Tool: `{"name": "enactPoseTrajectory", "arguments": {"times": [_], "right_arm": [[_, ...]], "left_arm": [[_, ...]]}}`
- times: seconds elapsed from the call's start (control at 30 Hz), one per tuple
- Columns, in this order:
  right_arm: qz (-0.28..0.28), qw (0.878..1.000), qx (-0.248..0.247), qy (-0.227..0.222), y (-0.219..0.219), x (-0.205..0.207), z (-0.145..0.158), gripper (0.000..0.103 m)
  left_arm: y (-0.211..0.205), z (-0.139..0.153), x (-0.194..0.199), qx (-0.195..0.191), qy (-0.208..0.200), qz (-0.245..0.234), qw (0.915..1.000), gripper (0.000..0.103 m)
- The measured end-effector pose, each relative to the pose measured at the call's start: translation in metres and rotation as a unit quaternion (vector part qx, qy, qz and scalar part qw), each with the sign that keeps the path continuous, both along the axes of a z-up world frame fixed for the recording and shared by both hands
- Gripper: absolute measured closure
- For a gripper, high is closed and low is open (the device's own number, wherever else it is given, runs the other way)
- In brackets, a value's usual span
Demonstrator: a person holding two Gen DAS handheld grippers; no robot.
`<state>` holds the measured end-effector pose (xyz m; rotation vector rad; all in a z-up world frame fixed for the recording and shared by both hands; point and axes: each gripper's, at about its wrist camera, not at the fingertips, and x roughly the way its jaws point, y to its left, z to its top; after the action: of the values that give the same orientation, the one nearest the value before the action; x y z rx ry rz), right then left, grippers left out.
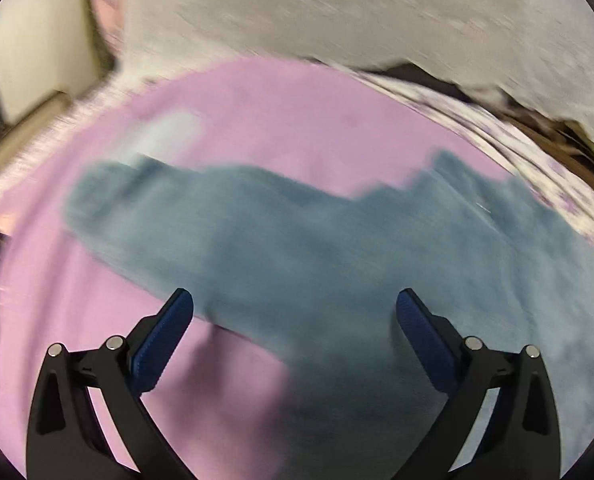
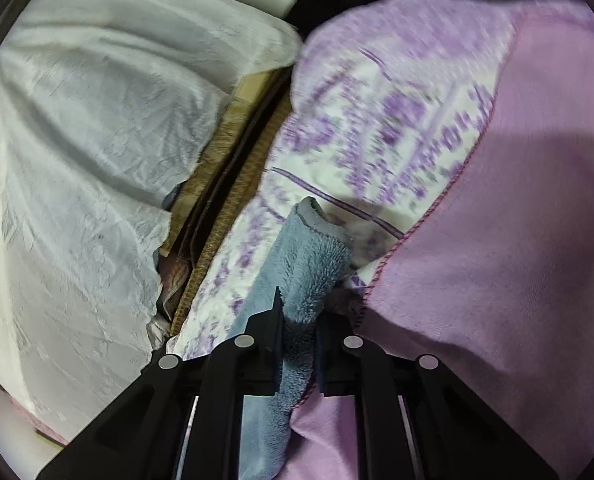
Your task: Fold small clothes
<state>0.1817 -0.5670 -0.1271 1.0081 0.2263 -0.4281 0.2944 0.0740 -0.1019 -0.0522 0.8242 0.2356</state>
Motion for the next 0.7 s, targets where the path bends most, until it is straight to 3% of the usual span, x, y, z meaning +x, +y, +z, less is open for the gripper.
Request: {"name": "enactPoseTrajectory", "arguments": {"times": [0.13, 0.23, 0.27, 0.43, 0.7], "right_arm": [[0.035, 0.998, -0.022, -0.04, 0.019, -0.007, 0.027, 0.09], [0.054, 0.996, -0.051, -0.043, 0.041, -0.005, 0.044, 0.09], [0.061, 0.995, -0.061, -0.043, 0.05, -0.004, 0.049, 0.09], [0.094, 0.989, -0.106, -0.027, 0.096, 0.006, 0.068, 0.091], [0.141, 0.978, -0.153, -0.005, 0.157, 0.023, 0.081, 0.09]], "left_arm": [[0.036, -0.011, 0.012, -0.022, 0.031, 0.038, 0.9986, 0.004], [0.056, -0.038, 0.025, -0.048, 0.077, 0.055, 0.9944, 0.004], [0.059, -0.042, 0.028, -0.055, 0.076, 0.06, 0.9938, 0.004], [0.043, -0.044, 0.025, 0.004, 0.054, 0.07, 0.9961, 0.004], [0.043, -0.043, 0.022, 0.006, 0.053, 0.074, 0.9958, 0.004]]}}
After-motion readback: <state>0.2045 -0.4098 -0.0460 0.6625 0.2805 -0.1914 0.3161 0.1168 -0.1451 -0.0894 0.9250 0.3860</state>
